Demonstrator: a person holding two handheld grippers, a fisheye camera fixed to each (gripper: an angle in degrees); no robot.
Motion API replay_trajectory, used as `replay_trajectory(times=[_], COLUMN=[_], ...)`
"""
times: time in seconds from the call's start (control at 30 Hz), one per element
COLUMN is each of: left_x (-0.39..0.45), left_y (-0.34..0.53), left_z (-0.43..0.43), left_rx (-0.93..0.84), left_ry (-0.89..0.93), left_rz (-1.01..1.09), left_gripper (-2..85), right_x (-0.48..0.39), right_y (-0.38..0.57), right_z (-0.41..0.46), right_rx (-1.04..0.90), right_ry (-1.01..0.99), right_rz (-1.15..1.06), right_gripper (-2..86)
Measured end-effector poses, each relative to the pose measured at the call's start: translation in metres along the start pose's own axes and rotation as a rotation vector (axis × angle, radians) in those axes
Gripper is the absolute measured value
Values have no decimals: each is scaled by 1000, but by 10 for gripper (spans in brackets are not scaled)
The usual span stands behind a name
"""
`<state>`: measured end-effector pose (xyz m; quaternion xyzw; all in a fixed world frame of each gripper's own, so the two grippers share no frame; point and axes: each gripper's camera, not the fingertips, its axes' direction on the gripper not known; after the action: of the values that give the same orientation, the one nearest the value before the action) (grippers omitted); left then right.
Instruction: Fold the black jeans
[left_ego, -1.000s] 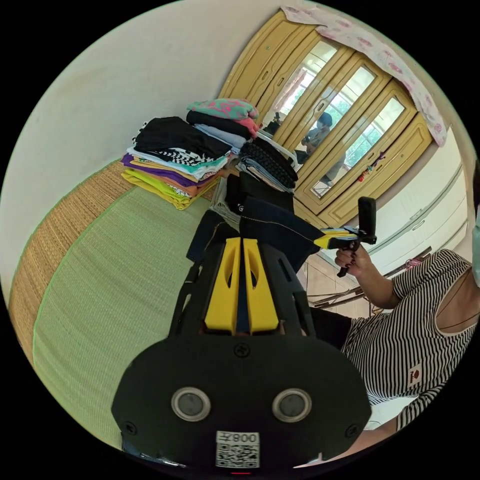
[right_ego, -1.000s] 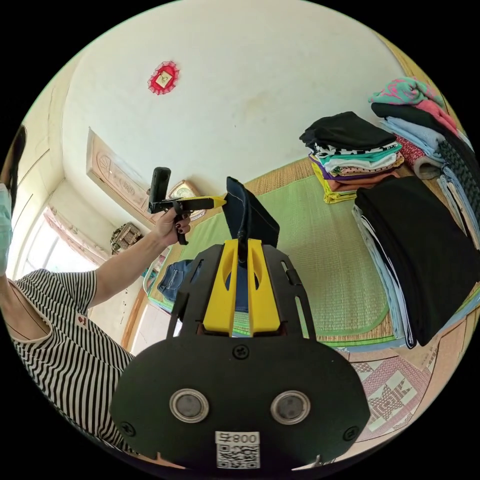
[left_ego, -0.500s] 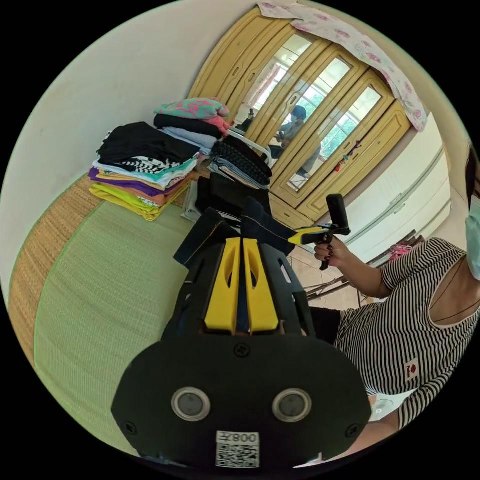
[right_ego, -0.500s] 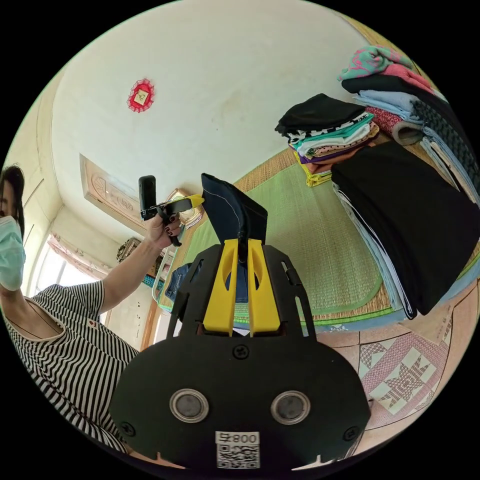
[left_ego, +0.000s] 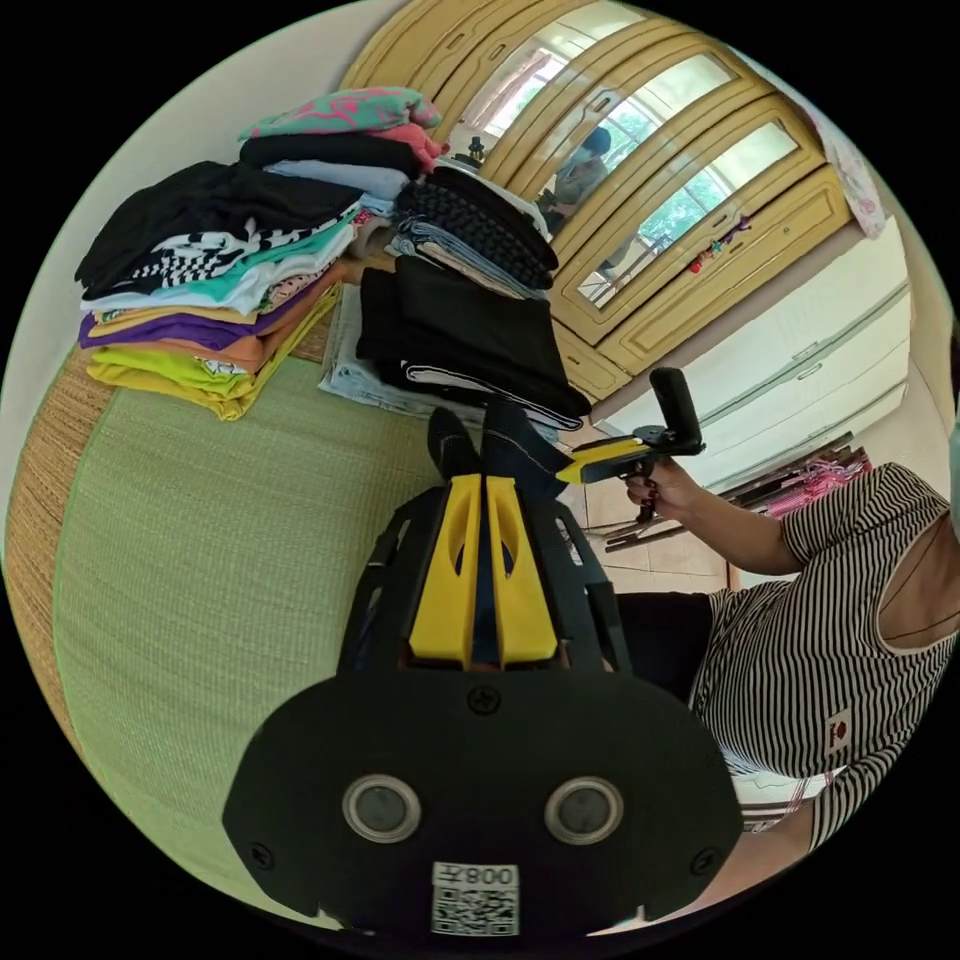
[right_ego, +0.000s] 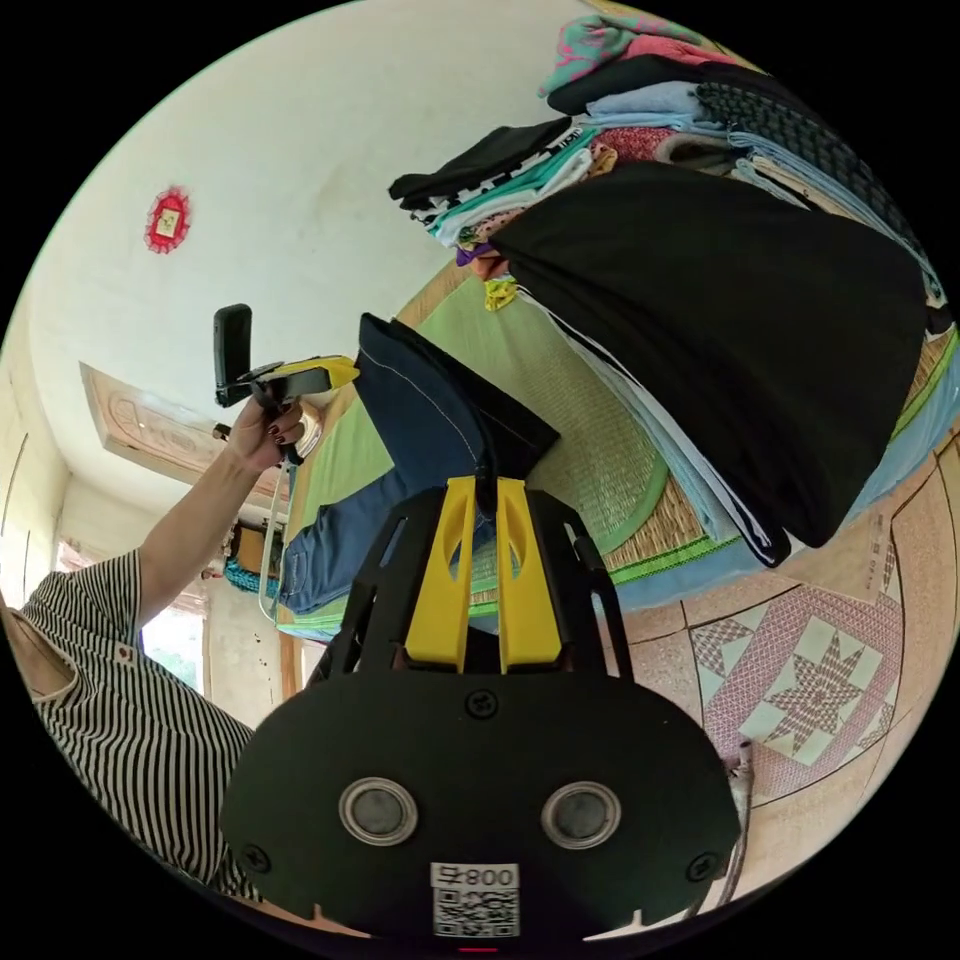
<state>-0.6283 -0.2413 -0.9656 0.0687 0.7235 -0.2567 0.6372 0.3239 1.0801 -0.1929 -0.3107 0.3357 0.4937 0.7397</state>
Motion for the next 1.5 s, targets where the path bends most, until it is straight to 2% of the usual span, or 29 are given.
replay_trajectory(times=[0.27, 0.47, 0.63, 1.0, 1.13, 1.5], left_x=[-8, 11, 34, 82, 92, 109], left_y=[-4, -7, -5, 3, 5, 26], left_z=[18, 27, 29, 31, 36, 46], left_rx=[24, 21, 7, -52, -76, -103], left_ry=[36, 83, 121, 130, 140, 156], left_rz=[-11, 72, 158, 313, 345, 403], left_gripper=[7, 8, 7, 7, 7, 7], right_x=[-2, -20, -38, -53, -49, -66], right_y=[-38, -66, -78, -115, -130, -149], right_z=[35, 57, 63, 62, 69, 77], right_rx=[-33, -99, -156, -307, -376, -431], right_ry=[145, 254, 158, -69, -202, -409], right_rz=[-46, -215, -441, -669, -655, -640], right_gripper=[100, 132, 142, 170, 174, 167])
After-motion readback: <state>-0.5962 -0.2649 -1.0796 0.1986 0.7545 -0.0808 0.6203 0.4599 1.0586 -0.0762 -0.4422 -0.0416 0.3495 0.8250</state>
